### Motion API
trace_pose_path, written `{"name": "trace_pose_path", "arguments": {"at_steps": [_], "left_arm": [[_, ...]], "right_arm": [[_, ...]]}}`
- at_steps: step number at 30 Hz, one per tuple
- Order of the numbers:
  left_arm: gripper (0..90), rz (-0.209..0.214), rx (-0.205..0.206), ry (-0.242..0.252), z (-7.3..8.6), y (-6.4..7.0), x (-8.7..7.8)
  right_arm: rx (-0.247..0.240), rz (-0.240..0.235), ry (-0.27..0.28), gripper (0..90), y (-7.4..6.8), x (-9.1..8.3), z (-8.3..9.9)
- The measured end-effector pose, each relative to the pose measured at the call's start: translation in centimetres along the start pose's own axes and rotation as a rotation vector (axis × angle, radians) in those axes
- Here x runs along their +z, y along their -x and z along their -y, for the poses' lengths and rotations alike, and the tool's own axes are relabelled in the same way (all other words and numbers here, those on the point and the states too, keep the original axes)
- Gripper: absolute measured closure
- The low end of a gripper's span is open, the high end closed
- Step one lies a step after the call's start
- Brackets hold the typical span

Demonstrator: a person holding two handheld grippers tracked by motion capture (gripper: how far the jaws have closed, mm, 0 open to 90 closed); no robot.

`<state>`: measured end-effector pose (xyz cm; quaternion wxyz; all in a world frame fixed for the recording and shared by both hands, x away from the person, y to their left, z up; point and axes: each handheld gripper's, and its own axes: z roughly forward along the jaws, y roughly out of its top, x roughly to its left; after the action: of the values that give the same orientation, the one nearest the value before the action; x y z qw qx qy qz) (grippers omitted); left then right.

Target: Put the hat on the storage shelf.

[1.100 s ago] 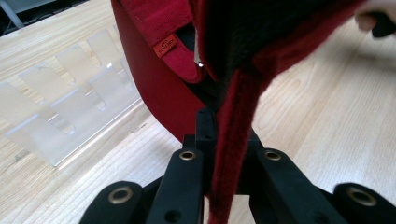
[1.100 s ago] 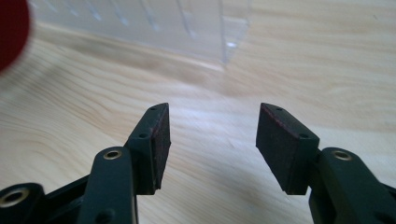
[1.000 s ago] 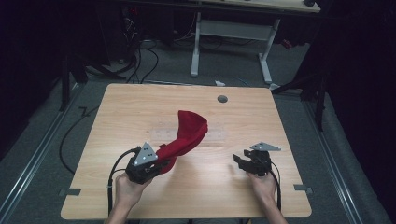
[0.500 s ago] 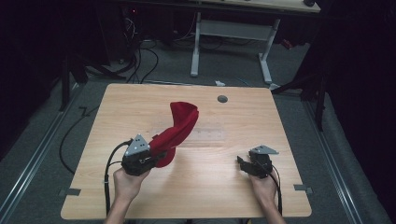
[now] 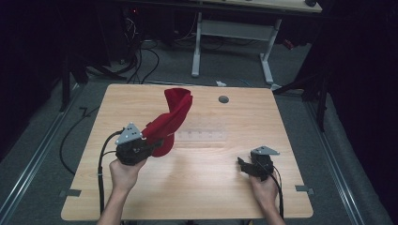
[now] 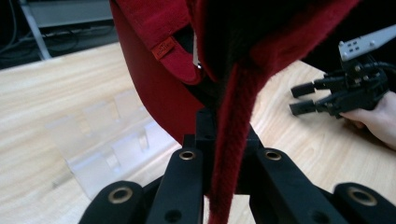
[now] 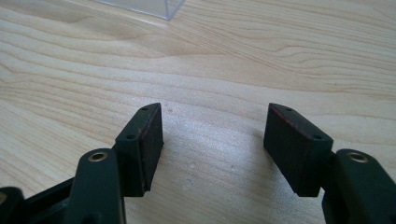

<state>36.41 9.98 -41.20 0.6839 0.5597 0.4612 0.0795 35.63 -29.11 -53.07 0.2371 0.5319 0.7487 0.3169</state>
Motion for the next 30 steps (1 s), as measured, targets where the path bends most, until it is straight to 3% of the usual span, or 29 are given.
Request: {"name": "trace_pose_path", "arguments": {"at_steps": [9,14,24,30], "left_arm": [[85.1,-0.02,-0.03,0.065,-2.5,-1.5,0.5],[85.1,-0.042,-0.022,0.081,-3.3,-2.2,0.7],[85.0,-0.084,-0.035,0.114,-3.7,-4.0,2.0],[85.0,-0.107,-0.036,0.104,-3.3,-4.9,3.2]], "right_arm": [[-0.002,-0.002,-0.001,36.2,0.0,0.0,0.0],[-0.002,-0.002,-0.002,36.0,0.0,0.0,0.0],[-0.002,-0.003,-0.002,35.7,-0.1,0.0,0.0],[-0.003,-0.003,-0.002,35.3,-0.1,0.0,0.0]]}}
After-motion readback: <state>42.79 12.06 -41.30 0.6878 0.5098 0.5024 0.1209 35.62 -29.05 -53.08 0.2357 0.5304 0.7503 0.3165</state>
